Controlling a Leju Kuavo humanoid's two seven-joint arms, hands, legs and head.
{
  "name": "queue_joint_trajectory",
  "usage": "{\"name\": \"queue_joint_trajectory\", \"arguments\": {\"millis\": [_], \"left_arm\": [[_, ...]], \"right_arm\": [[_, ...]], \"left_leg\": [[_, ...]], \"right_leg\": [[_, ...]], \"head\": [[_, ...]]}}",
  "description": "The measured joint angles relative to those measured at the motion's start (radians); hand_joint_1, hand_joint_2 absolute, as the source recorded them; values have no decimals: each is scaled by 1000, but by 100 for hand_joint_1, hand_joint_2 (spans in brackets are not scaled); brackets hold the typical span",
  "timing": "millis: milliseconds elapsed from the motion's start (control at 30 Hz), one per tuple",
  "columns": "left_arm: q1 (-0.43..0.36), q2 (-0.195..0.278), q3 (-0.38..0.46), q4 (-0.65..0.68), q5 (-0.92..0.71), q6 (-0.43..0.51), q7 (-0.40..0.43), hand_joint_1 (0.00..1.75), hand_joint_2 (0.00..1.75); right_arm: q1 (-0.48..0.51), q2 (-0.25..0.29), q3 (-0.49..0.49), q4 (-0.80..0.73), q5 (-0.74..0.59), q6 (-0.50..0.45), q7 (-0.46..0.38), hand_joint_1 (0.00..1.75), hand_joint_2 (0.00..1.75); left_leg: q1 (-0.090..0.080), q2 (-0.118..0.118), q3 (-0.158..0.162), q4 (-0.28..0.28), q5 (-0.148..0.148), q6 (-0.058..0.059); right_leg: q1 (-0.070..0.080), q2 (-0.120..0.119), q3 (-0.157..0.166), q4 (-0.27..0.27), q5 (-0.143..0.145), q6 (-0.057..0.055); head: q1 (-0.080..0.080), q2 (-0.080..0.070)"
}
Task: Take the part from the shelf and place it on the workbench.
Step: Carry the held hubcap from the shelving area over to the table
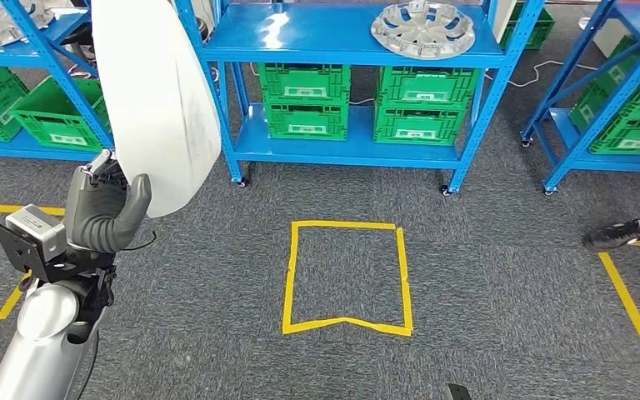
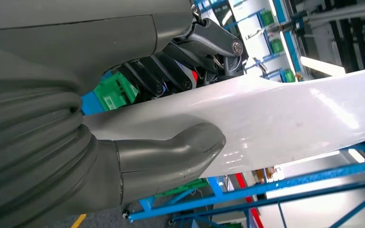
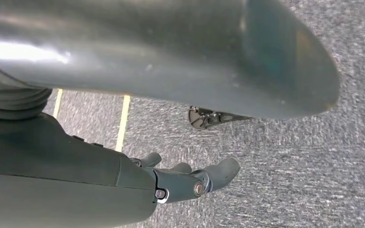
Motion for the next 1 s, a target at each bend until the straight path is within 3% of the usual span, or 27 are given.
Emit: {"name": "queue_joint_trajectory", "arguments": {"millis": [67,133,167,233,300,333,367,400,467,533,600,667,733,800,833,867,933,1000], "left_arm": [[0,4,0,0,0,0,0,175,175],[0,9,0,-1,0,0,-2,175,175],[-1,10,0,-1,0,0,-2,175,175],[1,10,0,-2,0,0,-3,175,175],[5,10,-1,-2,0,0,-2,175,175],[7,11,-1,-2,0,-1,-1,175,175],[9,11,-1,-3,0,-1,-1,175,175],[10,11,-1,-3,0,-2,-1,175,175],[9,12,-2,-6,0,-2,0,175,175],[9,15,-2,-7,0,-3,-2,175,175],[11,21,-3,-8,-1,-4,-3,175,175],[11,28,-3,-10,-1,-4,-5,175,175],[10,32,-5,-11,-2,-4,-6,175,175],[13,32,-8,-11,-3,-2,-6,175,175],[15,32,-10,-11,-3,0,-6,175,175],[15,32,-10,-11,-4,2,-6,175,175],[14,32,-10,-12,-4,7,-8,175,175],[13,31,-10,-13,-4,10,-10,175,175]], "right_arm": [[-1,0,0,0,1,1,0,0,0],[-2,0,0,0,2,3,-1,0,0],[-2,0,0,0,2,5,-1,0,0],[-1,0,1,0,3,10,-1,0,0],[2,0,1,0,3,13,1,0,0],[3,0,1,0,2,14,2,0,0],[4,0,1,0,2,14,3,0,0],[3,0,1,0,1,15,3,0,0],[2,0,1,0,0,15,3,0,0],[2,0,1,0,0,17,2,0,0],[2,0,1,0,0,19,2,0,0],[1,1,1,0,1,20,1,0,0],[3,2,1,0,2,21,0,0,0],[6,2,1,0,3,20,0,0,0],[8,2,1,0,3,20,0,0,0],[8,2,1,0,4,20,0,0,0],[8,1,1,0,5,20,1,0,0],[8,1,2,0,5,20,2,0,0]], "left_leg": [[-2,-16,-4,-3,6,13],[3,-30,-7,-9,16,25],[5,-37,-7,-13,21,31],[7,-51,-14,-13,27,39],[7,-70,-21,-7,30,40],[7,-81,-25,-3,30,40],[8,-91,-28,2,30,38],[9,-102,-31,7,30,36],[8,-120,-40,16,29,25],[9,-136,-48,17,33,10],[12,-144,-53,15,38,-3],[11,-115,-71,48,16,-14],[11,-71,-118,155,-44,-22],[13,-55,-164,261,-87,-27],[14,-53,-166,274,-84,-27],[14,-49,-148,246,-64,-27],[11,-21,-75,116,-10,-21],[5,4,-24,19,14,-9]], "right_leg": [[2,-13,-1,-3,4,11],[0,3,-9,16,-13,22],[-2,22,-25,53,-38,27],[-4,59,-80,180,-105,32],[-4,69,-122,275,-134,35],[-5,70,-117,269,-121,35],[-6,72,-94,225,-93,33],[-7,81,-58,156,-62,32],[-9,108,-2,44,-31,28],[-6,116,10,17,-33,20],[-5,98,11,12,-25,5],[-8,81,13,5,-18,-9],[-8,64,11,3,-15,-15],[-7,43,9,4,-15,-16],[-7,33,9,4,-15,-16],[-7,23,9,4,-15,-16],[-5,4,12,4,-16,-13],[-1,-12,13,4,-16,-4]], "head": [[0,0],[1,0],[2,0],[3,0],[4,0],[4,0],[4,0],[4,0],[4,0],[3,0],[3,0],[-1,0],[-4,0],[-5,0],[-5,0],[-5,0],[-5,0],[-4,0]]}}
